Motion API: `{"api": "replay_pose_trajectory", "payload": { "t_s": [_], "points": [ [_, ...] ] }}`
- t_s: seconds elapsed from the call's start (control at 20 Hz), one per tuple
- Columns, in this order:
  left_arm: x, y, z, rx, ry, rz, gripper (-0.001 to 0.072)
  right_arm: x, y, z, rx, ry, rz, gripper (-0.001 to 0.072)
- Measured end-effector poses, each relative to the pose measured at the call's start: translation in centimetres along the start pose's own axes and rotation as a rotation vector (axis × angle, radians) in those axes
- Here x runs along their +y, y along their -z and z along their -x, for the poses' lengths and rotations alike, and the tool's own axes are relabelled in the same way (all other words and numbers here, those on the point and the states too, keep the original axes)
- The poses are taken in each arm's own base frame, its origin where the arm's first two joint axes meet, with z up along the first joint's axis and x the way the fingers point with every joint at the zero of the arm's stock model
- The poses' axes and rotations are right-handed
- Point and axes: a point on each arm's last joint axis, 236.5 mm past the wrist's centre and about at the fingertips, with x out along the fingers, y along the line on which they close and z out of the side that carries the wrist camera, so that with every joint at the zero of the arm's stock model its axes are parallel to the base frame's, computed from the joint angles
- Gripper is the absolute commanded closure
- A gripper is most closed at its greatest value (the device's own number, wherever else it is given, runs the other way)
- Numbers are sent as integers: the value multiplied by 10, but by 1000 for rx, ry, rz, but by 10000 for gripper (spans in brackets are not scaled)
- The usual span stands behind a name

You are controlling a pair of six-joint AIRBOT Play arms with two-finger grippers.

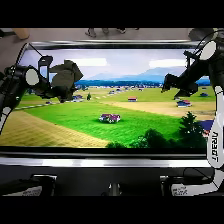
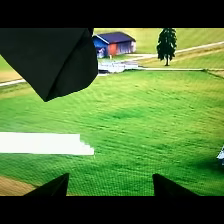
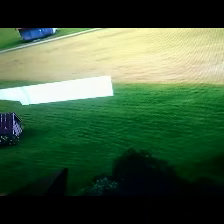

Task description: Fold the shirts.

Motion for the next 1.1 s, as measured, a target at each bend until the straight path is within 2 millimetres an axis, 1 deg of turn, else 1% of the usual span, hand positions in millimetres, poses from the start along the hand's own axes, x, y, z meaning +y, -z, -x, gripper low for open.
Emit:
{"api": "replay_pose_trajectory", "payload": {
  "t_s": [0.3,0.45,0.55,0.6,0.65,0.75,0.8,0.9,0.95,1.05,1.1],
  "points": [
    [-1,-2,-1,-7,2,0,108,0,0,0,-2,0,0,98],
    [-5,-19,-1,-81,22,3,100,3,-15,0,-63,-14,0,96],
    [-6,-39,-4,-156,30,6,99,6,-26,1,-109,-28,0,99],
    [2,-50,-7,-186,14,29,35,8,-29,2,-124,-32,0,98],
    [19,-58,-15,-195,-19,68,18,8,-31,2,-133,-35,0,98],
    [54,-62,-40,-147,-48,177,37,9,-35,3,-148,-40,0,98],
    [70,-59,-57,-104,-34,254,37,10,-36,3,-153,-42,0,99],
    [91,-50,-91,-27,17,398,37,10,-38,2,-160,-45,2,98],
    [94,-47,-106,3,51,453,37,10,-39,2,-160,-45,5,98],
    [94,-43,-135,49,114,539,39,10,-40,0,-160,-45,11,99],
    [94,-40,-148,66,133,570,111,10,-40,-1,-159,-45,14,101]
  ]
}}
